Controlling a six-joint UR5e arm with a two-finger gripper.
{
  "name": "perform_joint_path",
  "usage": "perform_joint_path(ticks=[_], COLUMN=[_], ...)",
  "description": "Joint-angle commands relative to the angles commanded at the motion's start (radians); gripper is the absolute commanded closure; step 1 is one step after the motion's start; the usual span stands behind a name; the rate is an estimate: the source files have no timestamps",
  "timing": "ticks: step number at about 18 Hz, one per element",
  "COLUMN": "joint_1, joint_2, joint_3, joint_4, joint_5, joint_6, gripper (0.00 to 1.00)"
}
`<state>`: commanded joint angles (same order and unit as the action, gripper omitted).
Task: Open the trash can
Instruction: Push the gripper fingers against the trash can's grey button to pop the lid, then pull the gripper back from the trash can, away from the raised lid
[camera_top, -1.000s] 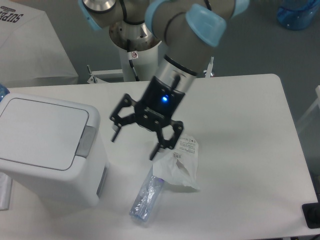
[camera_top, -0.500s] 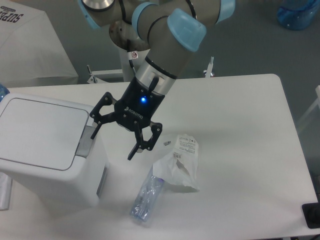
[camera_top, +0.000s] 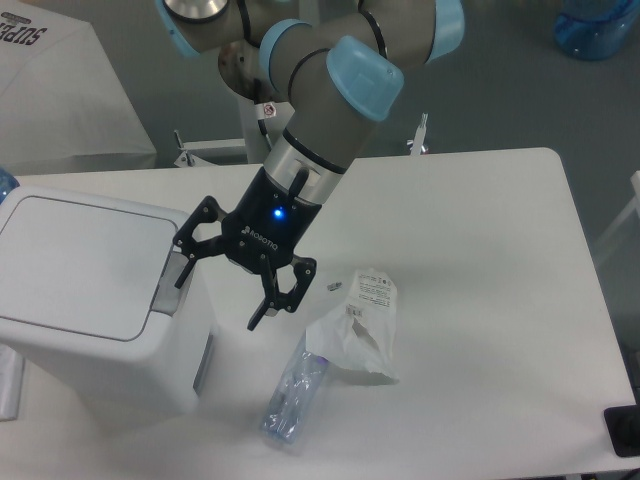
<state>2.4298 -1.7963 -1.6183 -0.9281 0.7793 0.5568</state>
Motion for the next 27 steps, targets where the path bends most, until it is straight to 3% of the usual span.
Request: perform_joint_path(ticks=[11,20,23,25,27], joint_1=[-0.015,0.005,0.052,0.061,0.075], joint_2=[-0.009,-0.008,-0.012,-0.021,-0.037], joint_3=[0.008,0.077,0.098,0.101,0.104], joint_4=[-0.002,-0.003,0.0,0.0,-0.002], joint_5=[0.0,0.0,0.006,0.062,0.216], joint_6=[-0.003,-0.003,0.003,0.049,0.164], gripper=[0.0,0.0,0.0,0.0,0.0])
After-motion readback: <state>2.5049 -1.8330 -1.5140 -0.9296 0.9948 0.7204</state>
